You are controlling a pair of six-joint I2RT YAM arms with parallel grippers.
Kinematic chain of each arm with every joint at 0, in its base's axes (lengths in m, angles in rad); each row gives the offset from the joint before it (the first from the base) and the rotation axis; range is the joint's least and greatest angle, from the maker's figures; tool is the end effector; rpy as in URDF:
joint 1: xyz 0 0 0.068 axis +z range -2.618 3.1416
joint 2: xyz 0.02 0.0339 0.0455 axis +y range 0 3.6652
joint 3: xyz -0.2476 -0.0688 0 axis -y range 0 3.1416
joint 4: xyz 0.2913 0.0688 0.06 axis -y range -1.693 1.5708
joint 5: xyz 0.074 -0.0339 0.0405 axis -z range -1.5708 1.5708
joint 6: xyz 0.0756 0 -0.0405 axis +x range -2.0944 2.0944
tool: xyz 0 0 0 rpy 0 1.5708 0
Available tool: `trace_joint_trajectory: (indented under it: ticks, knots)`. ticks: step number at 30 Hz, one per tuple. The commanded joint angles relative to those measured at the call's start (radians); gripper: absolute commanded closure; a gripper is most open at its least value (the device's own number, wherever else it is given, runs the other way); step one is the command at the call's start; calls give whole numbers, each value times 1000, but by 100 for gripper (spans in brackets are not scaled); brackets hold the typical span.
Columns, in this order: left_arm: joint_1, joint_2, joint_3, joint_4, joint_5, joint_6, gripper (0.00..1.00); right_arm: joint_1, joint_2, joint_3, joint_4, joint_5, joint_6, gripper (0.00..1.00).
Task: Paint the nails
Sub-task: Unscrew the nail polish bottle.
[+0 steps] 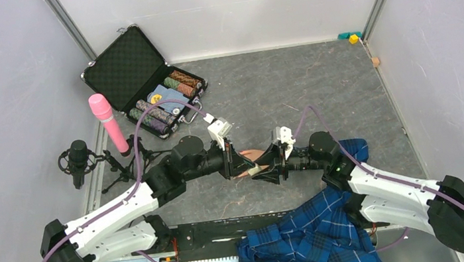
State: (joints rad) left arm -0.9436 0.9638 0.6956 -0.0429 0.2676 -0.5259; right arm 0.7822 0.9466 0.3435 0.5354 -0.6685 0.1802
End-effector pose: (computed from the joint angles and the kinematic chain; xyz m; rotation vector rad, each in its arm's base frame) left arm 0.1689 -0.2671 0.2526 0.6260 1.9769 -1.2146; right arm 0.1672 0.2322 0.1896 -1.0299 1.4585 1.2574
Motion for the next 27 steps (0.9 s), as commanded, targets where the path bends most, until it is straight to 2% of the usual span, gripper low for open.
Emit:
trace_joint_trajectory:
  ticks: [1,4,10,12,16,27]
  knots:
    - [2,-39,-8,78,-2,3,98,16,8,43,63,-18,17,51]
    - [2,-45,-9,83,-10,4,98,20,5,43,70,-18,19,52]
    - [3,-43,-6,86,-7,1,98,26,11,42,89,-23,32,62]
    - [2,-41,-7,86,-5,0,98,29,11,42,91,-22,34,70]
    - [2,-39,-10,91,-5,-3,98,32,8,40,89,1,35,99]
    - [2,-23,-52,142,-112,-125,98,62,-21,18,50,337,0,100]
